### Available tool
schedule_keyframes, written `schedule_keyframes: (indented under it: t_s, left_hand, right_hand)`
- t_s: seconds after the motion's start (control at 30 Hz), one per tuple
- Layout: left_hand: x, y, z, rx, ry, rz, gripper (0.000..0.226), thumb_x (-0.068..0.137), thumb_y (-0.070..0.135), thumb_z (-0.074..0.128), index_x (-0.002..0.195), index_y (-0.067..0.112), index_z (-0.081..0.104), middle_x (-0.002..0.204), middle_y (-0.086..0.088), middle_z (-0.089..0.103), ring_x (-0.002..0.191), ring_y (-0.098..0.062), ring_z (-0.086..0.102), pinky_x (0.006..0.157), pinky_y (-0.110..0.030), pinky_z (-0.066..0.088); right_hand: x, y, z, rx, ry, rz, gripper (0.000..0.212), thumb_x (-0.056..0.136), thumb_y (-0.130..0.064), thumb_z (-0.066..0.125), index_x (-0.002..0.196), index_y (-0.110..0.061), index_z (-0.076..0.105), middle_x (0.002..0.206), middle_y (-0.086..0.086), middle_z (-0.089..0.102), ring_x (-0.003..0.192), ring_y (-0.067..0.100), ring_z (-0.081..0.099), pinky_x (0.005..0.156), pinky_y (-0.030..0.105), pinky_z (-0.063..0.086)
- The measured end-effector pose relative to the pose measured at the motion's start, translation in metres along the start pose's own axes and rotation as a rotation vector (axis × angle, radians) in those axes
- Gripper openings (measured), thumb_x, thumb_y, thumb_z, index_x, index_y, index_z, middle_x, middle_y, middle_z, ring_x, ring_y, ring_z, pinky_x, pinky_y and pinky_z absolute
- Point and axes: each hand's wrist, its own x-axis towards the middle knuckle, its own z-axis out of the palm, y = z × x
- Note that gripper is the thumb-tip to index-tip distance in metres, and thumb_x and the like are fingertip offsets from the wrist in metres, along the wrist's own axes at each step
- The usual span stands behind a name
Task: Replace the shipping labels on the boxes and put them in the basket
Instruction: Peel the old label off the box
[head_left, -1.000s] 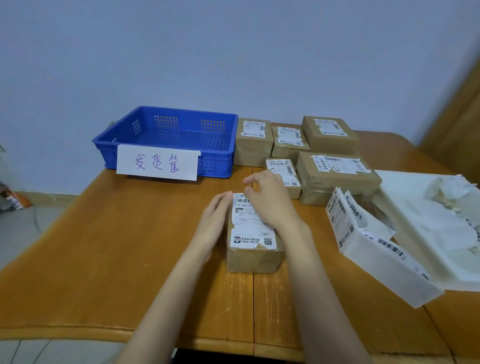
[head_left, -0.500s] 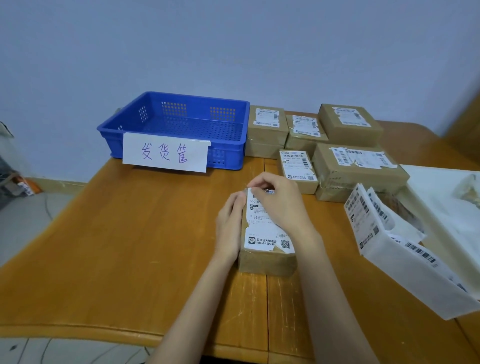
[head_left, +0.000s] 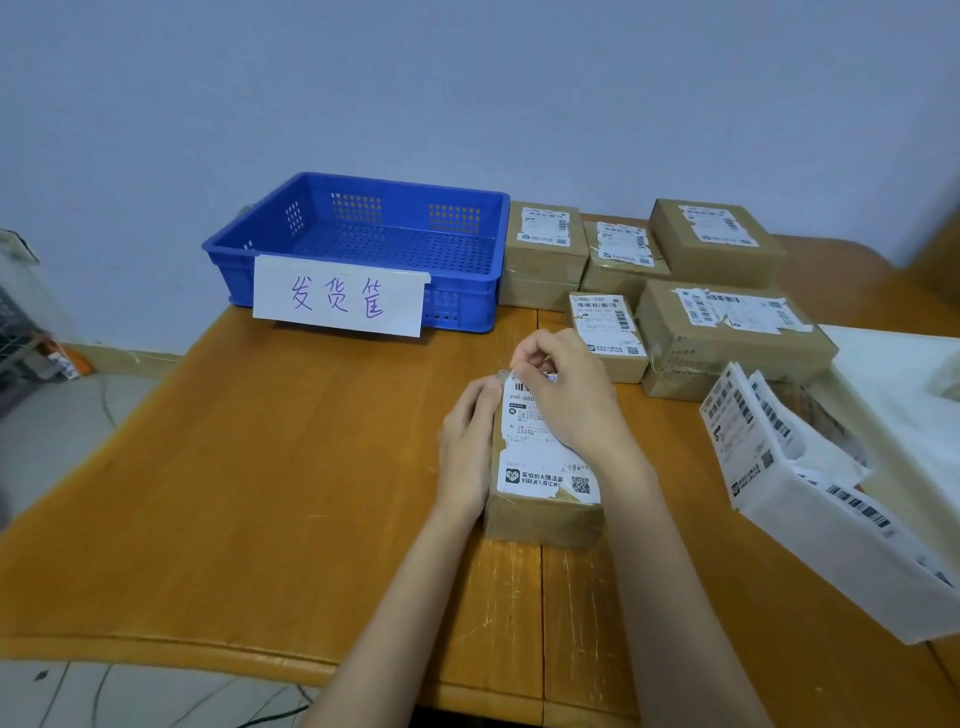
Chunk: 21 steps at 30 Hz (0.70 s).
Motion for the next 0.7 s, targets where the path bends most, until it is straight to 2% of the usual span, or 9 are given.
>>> schedule_keyframes:
  t_s: [0.1,0.17,0.3,0.37,0.53,0.7]
  left_hand:
    - [0.0014,-0.0020,0.0000,-0.006,0.002,-0.004,0.026,0.103,0.032,0.049,0.106,0.019,0.071,0.091,0.003,0.072,0.083,-0.009,0.061,0.074,-0.031,0.043]
    - [0.0014,-0.0028,0.0001,-0.012,0.008,-0.006,0.027,0.104,0.032,0.049,0.107,0.018,0.071,0.094,0.001,0.072,0.085,-0.010,0.062,0.076,-0.031,0.044]
    - [0.0009,-0.0028,0.0003,-0.004,0.017,-0.010,0.026,0.103,0.033,0.048,0.107,0.018,0.071,0.098,0.002,0.073,0.088,-0.008,0.063,0.077,-0.027,0.045]
    - [0.0008,-0.0026,0.0004,-0.011,0.014,-0.009,0.026,0.103,0.032,0.049,0.106,0.018,0.070,0.095,0.003,0.072,0.086,-0.008,0.062,0.076,-0.027,0.045]
    - [0.0010,-0.0014,0.0010,-0.024,0.019,-0.012,0.025,0.103,0.030,0.049,0.104,0.015,0.070,0.089,0.006,0.070,0.081,-0.005,0.061,0.071,-0.024,0.044]
    - [0.0004,-0.0019,0.0004,-0.027,0.005,-0.006,0.026,0.104,0.031,0.048,0.104,0.015,0.070,0.093,-0.001,0.070,0.083,-0.010,0.060,0.074,-0.028,0.044]
  right_hand:
    - [-0.0008,0.0010,0.0003,0.026,-0.006,0.008,0.019,0.095,-0.017,0.056,0.081,-0.030,0.056,0.093,-0.012,0.049,0.090,0.008,0.054,0.087,0.037,0.049]
    - [-0.0003,0.0014,-0.0002,0.033,0.000,0.011,0.020,0.096,-0.017,0.054,0.082,-0.031,0.056,0.093,-0.011,0.050,0.088,0.007,0.055,0.085,0.035,0.048]
    - [0.0005,0.0014,-0.0025,0.243,0.050,0.078,0.023,0.097,-0.008,0.049,0.092,-0.026,0.061,0.105,-0.005,0.055,0.091,0.002,0.060,0.079,0.020,0.045]
    - [0.0002,0.0011,-0.0012,0.132,0.035,0.066,0.019,0.095,-0.010,0.053,0.090,-0.022,0.066,0.105,-0.007,0.053,0.090,0.001,0.058,0.075,0.016,0.043]
    - [-0.0003,0.0005,0.0016,0.036,0.057,-0.013,0.011,0.093,-0.014,0.062,0.083,-0.019,0.063,0.100,-0.007,0.053,0.090,0.004,0.057,0.079,0.021,0.048]
    - [-0.0022,0.0021,0.0018,-0.032,0.048,-0.050,0.013,0.095,-0.013,0.056,0.085,-0.019,0.059,0.097,-0.007,0.048,0.086,0.006,0.054,0.077,0.027,0.050]
